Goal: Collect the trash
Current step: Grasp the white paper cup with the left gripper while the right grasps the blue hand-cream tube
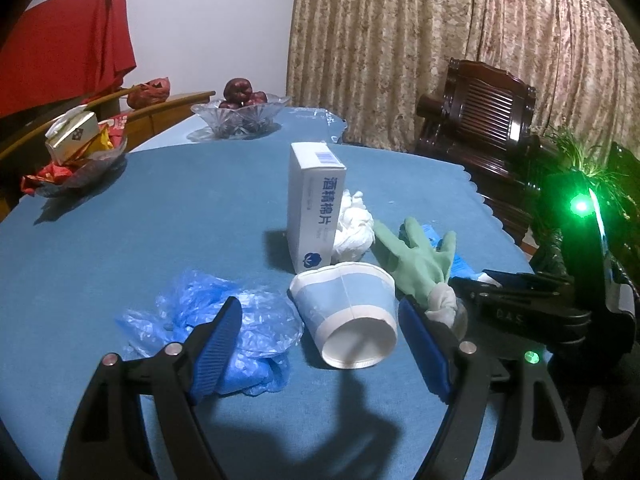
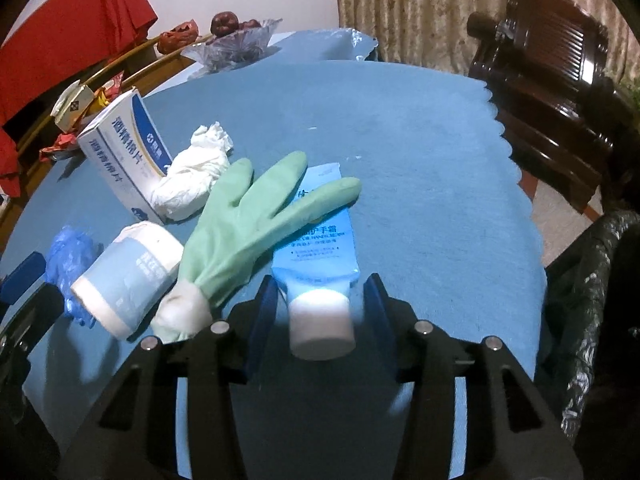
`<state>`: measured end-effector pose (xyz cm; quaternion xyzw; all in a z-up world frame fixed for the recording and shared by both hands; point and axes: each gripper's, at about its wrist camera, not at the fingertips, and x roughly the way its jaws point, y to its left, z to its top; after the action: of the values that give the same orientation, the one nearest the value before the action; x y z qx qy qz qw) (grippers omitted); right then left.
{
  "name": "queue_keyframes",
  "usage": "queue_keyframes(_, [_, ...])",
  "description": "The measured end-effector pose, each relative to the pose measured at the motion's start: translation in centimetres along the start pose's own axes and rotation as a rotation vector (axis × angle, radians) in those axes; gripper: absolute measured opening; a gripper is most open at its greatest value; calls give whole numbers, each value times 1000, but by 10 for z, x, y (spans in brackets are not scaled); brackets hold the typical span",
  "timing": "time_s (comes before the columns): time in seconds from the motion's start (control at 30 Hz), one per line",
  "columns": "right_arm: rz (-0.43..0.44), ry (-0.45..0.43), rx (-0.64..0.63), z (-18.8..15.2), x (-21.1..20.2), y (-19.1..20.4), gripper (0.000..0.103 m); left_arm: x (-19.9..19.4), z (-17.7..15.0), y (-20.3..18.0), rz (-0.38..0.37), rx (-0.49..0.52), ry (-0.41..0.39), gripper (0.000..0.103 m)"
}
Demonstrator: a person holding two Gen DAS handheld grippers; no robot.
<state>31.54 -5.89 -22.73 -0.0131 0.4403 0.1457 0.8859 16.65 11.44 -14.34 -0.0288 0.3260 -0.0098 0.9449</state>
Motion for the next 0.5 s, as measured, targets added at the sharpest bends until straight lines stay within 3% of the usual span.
queue_keyframes(0.27, [-12, -14, 37, -13, -14, -7, 32, 12, 0, -10, -21, 7, 18, 79])
queue_keyframes(0.37, [-26, -15, 51, -16, -18, -13, 30, 21, 1, -17, -35, 18, 34, 69])
queue_keyframes(0.5, [-31, -18, 54, -20, -24, -18, 29, 32, 0, -24, -24, 34, 63, 66])
